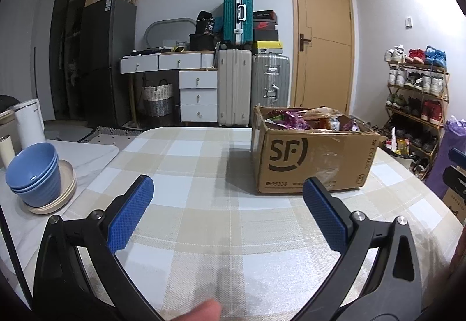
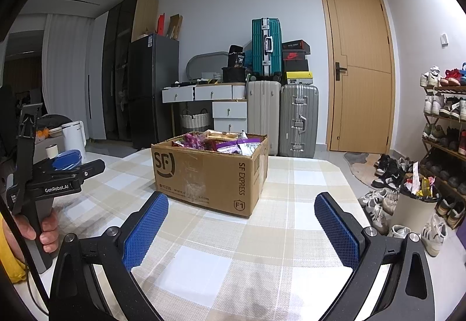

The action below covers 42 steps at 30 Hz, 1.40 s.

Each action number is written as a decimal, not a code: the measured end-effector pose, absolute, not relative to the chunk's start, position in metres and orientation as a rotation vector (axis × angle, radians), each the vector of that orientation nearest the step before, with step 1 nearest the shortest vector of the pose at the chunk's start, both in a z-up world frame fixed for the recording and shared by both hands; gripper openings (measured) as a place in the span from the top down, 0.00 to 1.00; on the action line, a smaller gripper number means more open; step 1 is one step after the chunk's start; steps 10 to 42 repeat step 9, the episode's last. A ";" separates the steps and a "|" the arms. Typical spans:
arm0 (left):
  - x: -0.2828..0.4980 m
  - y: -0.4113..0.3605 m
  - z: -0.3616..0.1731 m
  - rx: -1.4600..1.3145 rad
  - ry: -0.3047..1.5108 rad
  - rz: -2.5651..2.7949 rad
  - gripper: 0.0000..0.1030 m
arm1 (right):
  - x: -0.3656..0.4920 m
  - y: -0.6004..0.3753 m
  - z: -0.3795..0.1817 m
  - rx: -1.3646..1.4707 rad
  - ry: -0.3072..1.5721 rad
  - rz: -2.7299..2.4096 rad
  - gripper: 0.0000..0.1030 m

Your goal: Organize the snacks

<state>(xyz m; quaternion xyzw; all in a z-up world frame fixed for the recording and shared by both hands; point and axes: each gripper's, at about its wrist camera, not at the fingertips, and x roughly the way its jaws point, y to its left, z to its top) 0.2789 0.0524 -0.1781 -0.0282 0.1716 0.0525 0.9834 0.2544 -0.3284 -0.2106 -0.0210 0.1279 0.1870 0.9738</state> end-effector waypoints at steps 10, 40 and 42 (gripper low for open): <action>0.276 0.054 -0.174 -0.069 0.341 0.102 0.01 | 0.255 -0.331 -0.212 -0.041 0.260 0.373 0.01; 0.276 0.054 -0.174 -0.069 0.341 0.102 0.01 | 0.255 -0.331 -0.212 -0.041 0.260 0.373 0.01; 0.276 0.054 -0.174 -0.069 0.341 0.102 0.01 | 0.255 -0.331 -0.212 -0.041 0.260 0.373 0.01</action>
